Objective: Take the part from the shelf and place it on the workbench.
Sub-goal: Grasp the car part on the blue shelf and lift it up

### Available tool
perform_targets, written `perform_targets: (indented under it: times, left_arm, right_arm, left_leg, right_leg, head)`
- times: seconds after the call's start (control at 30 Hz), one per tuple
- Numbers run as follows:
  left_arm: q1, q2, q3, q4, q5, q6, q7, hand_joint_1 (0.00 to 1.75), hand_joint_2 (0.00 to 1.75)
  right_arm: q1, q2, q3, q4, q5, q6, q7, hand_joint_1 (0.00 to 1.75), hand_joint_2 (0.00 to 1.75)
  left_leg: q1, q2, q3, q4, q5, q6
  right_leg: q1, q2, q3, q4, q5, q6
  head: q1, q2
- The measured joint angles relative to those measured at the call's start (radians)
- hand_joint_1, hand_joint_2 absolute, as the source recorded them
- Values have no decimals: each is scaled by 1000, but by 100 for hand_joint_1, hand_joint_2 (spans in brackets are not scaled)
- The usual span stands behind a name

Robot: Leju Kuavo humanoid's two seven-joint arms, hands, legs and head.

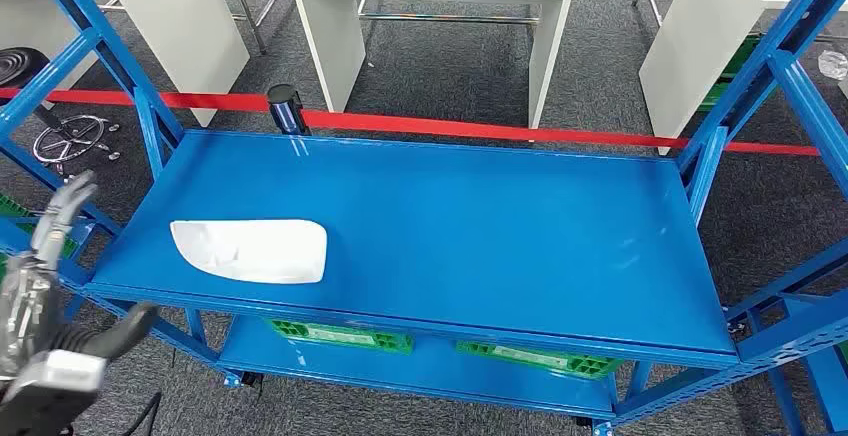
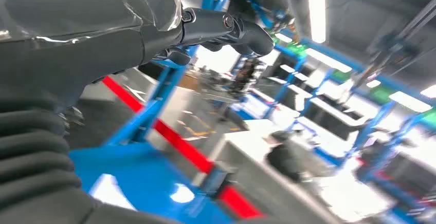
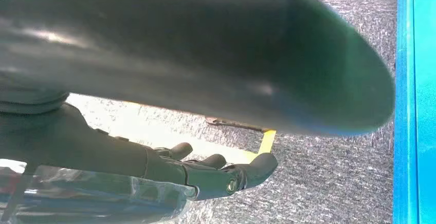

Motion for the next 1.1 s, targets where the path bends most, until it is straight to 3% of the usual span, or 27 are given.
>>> perform_targets:
  times: [0.07,0.13,0.2,0.3,0.37,0.43,0.5,0.53,0.6,0.67,0.7,0.77,0.83,0.87,0.97,1.0,1.03,1.1]
  left_arm:
    - [1,8,-2,6,-10,4,2,0,175]
    - [3,21,-4,16,-24,9,4,0,175]
    - [4,31,-6,23,-31,12,6,0,175]
    - [5,43,-9,32,-66,14,23,0,175]
    - [2,51,-15,44,-96,16,44,0,175]
    - [-1,56,-23,66,-113,16,64,0,175]
    - [-1,60,-30,90,-120,16,78,0,175]
    - [-1,62,-33,101,-120,15,81,0,175]
    - [-2,69,-37,121,-115,13,84,0,175]
    - [-5,79,-46,140,-106,5,87,0,175]
    - [-8,88,-52,151,-103,-1,90,0,175]
    - [-16,113,-69,181,-107,-17,101,0,175]
    - [-28,139,-90,217,-123,-27,113,0,175]
    - [-38,150,-102,238,-133,-29,118,0,175]
    - [-66,172,-140,309,-165,-29,133,0,175]
    - [-73,178,-153,331,-174,-28,136,0,175]
    - [-80,183,-164,350,-179,-27,139,0,175]
    - [-94,193,-182,380,-184,-26,142,0,175]
  right_arm:
    - [0,-1,0,0,1,0,0,0,0]
    - [-1,-1,1,0,2,0,0,0,0]
    - [-1,-2,3,0,2,0,-1,0,0]
    - [-1,-2,5,0,4,0,-1,0,0]
    - [-3,-5,7,0,5,1,0,0,0]
    - [-3,-9,8,0,5,3,0,0,0]
    - [-1,-11,9,0,6,7,0,0,0]
    - [0,-12,10,0,6,10,0,0,0]
    - [1,-14,11,1,6,14,0,0,0]
    - [0,-17,12,1,6,16,1,0,0]
    - [0,-19,13,2,6,17,1,0,0]
    - [0,-20,16,4,7,20,1,0,0]
    - [0,-22,18,4,10,21,0,0,0]
    - [-1,-22,18,4,11,21,1,0,0]
    - [-1,-23,19,5,14,22,3,0,0]
    - [-1,-23,20,5,14,22,4,0,0]
    - [-1,-23,20,5,14,22,5,0,0]
    - [-1,-23,21,5,15,23,6,0,0]
  left_leg:
    - [-1,0,36,-82,46,6]
    - [-6,1,99,-221,105,20]
    - [-13,2,125,-279,115,28]
    - [-15,2,138,-300,121,38]
    - [-11,4,156,-321,130,48]
    - [-15,4,159,-325,131,54]
    - [-18,4,160,-324,129,56]
    - [-19,3,161,-323,127,56]
    - [-19,2,165,-318,122,52]
    - [-24,0,163,-305,111,44]
    - [-25,0,162,-300,107,40]
    - [-25,-1,161,-296,104,33]
    - [-22,0,151,-275,89,22]
    - [-18,0,134,-238,67,15]
    - [-5,1,38,-41,-19,-4]
    - [-1,2,16,-2,-26,-7]
    - [2,2,13,-3,-12,-8]
    - [5,3,65,-120,59,-5]
  right_leg:
    - [1,1,4,0,-2,1]
    - [5,3,7,-1,-5,3]
    - [6,3,6,-3,-6,10]
    - [6,2,6,-4,-10,26]
    - [8,1,-23,60,-43,22]
    - [8,0,-93,194,-96,14]
    - [8,0,-142,278,-115,20]
    - [7,0,-139,263,-101,28]
    - [6,-1,-79,132,-41,46]
    - [9,-1,-24,16,4,42]
    - [11,-1,-14,-6,11,34]
    - [11,0,-12,-8,14,18]
    - [6,0,-8,-10,17,9]
    - [3,0,-5,-11,18,6]
    - [3,-1,-4,-11,17,2]
    - [3,-1,-4,-10,17,2]
    - [3,0,-3,-10,17,2]
    - [3,2,-1,-11,16,2]
  head:
    - [0,0]
    - [1,0]
    - [1,0]
    - [1,0]
    - [3,0]
    - [4,0]
    - [4,0]
    - [4,0]
    - [4,0]
    - [3,0]
    - [3,0]
    - [2,0]
    - [0,0]
    - [-2,0]
    - [-6,0]
    - [-6,0]
    - [-6,0]
    - [-6,0]
